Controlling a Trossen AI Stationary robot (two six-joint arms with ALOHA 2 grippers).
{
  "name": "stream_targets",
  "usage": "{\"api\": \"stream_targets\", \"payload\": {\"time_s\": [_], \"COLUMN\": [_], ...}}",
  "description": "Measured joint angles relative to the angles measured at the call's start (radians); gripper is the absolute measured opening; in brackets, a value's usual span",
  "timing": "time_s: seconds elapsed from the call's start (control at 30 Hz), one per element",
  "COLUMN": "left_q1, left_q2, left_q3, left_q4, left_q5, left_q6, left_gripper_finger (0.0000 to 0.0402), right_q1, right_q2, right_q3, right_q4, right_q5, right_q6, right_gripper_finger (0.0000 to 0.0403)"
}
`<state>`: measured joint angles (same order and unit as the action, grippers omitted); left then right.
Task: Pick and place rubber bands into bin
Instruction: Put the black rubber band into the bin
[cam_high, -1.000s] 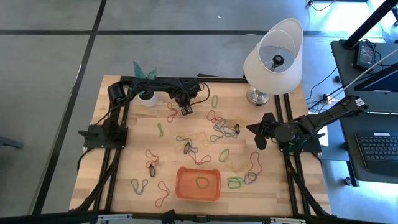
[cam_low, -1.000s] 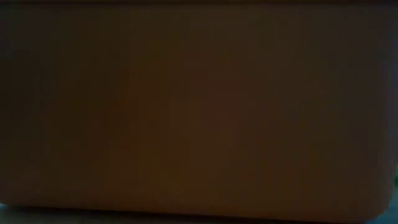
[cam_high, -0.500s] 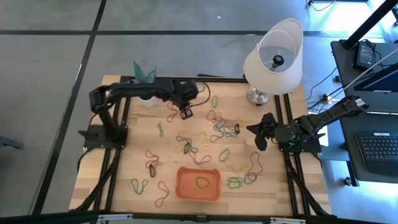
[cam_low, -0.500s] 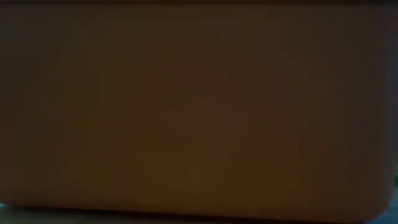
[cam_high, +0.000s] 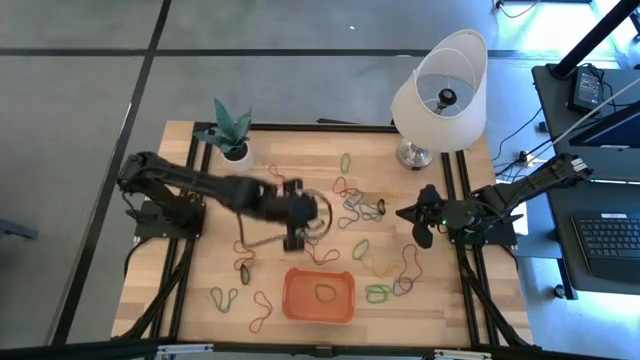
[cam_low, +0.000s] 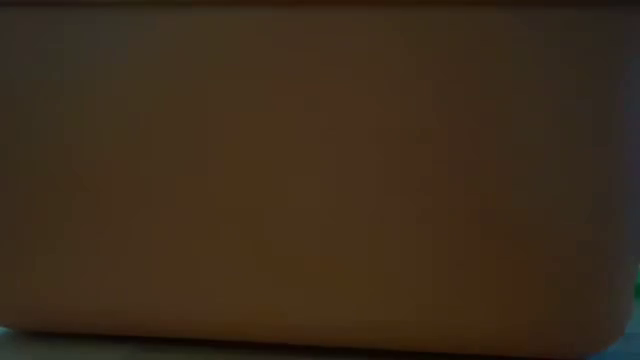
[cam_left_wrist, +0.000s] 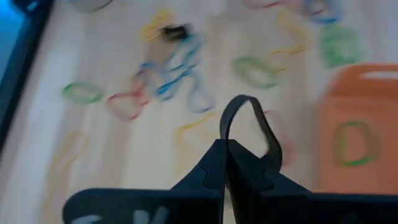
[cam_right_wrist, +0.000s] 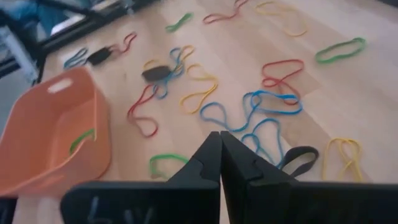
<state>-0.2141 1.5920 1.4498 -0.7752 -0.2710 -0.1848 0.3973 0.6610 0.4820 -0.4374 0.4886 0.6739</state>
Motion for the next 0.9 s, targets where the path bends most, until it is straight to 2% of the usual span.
{"api": "stream_targets", "payload": {"time_s": [0.17,0.47,0.73,0.9], "left_q1": [-0.123,-0.22,-0.249,-0.253], "left_q2": [0.127,0.423,0.58,0.626], "left_q3": [0.134,0.369,0.395,0.392], "left_q4": [-0.018,-0.203,-0.193,-0.194], "left_q5": [-0.019,0.084,0.15,0.173], "left_q6": [-0.028,-0.094,-0.161,-0.202], "left_gripper_finger": [0.0002,0.0002,0.0009,0.0036], "right_q1": [0.0,0.0,0.001,0.001], "right_q2": [0.0,0.0,0.0,0.0], "right_q3": [0.0,0.0,0.0,0.0], "right_q4": [0.0,-0.005,-0.037,-0.058], "right_q5": [-0.035,-0.075,-0.146,-0.147], "right_q6": [-0.031,-0.03,-0.029,-0.028], "right_gripper_finger": [0.0003,0.0003,0.0003,0.0003]}}
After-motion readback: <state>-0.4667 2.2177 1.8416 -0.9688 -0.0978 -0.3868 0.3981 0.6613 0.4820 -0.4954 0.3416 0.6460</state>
